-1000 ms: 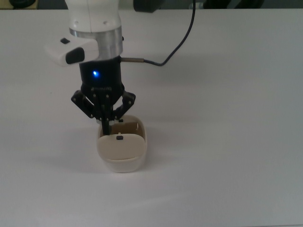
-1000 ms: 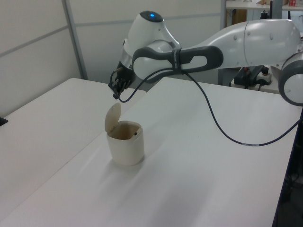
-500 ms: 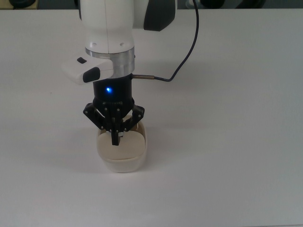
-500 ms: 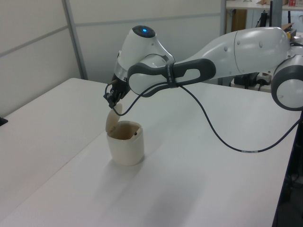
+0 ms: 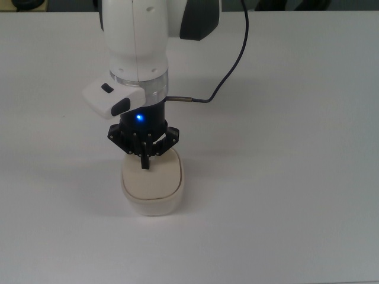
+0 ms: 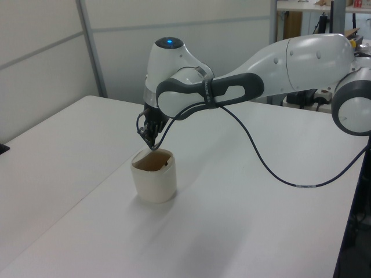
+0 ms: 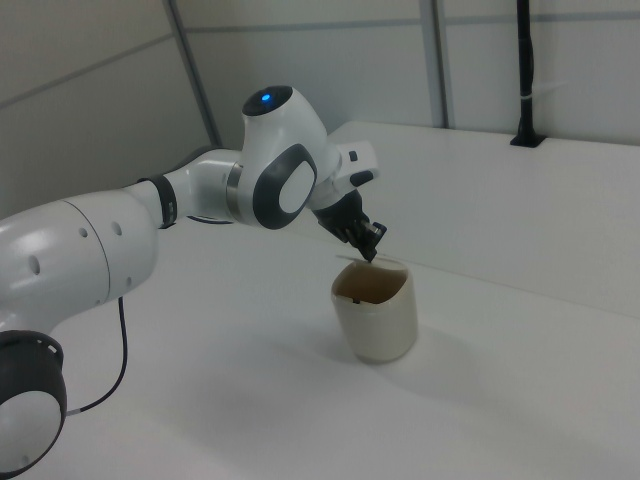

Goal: Close the trash can

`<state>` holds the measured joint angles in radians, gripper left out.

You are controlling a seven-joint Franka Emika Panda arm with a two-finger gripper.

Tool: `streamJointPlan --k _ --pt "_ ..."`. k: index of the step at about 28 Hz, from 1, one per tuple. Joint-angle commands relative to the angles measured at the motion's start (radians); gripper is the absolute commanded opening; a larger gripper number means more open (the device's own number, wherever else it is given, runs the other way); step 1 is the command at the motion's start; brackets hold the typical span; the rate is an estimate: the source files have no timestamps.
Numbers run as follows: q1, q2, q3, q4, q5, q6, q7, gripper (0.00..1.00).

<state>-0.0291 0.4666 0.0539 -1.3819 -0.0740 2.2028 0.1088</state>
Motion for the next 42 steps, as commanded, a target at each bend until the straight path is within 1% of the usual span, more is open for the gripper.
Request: streamJointPlan --k 1,15,18,25,31,37,42 --pt "0.005 -0.008 0.000 -0.014 -0.004 -0.054 -0.024 0.00" --pt "0.005 -0.006 0.000 -0.055 -0.013 -0.071 -0.054 0.00" --pt "0.014 -0.002 0.000 -0.068 -0.016 -0.071 -0.061 0.00" --pt "0.020 0.026 0.000 -0.069 -0.020 -0.071 -0.070 0.00" --pt "0.018 0.027 0.000 -0.068 -0.020 -0.069 -0.072 0.00" --pt "0.015 0.015 -0.002 -0.059 -0.009 -0.071 -0.069 0.00" --pt "0.008 -0.019 -0.008 -0.042 -0.001 -0.075 -0.066 0.00"
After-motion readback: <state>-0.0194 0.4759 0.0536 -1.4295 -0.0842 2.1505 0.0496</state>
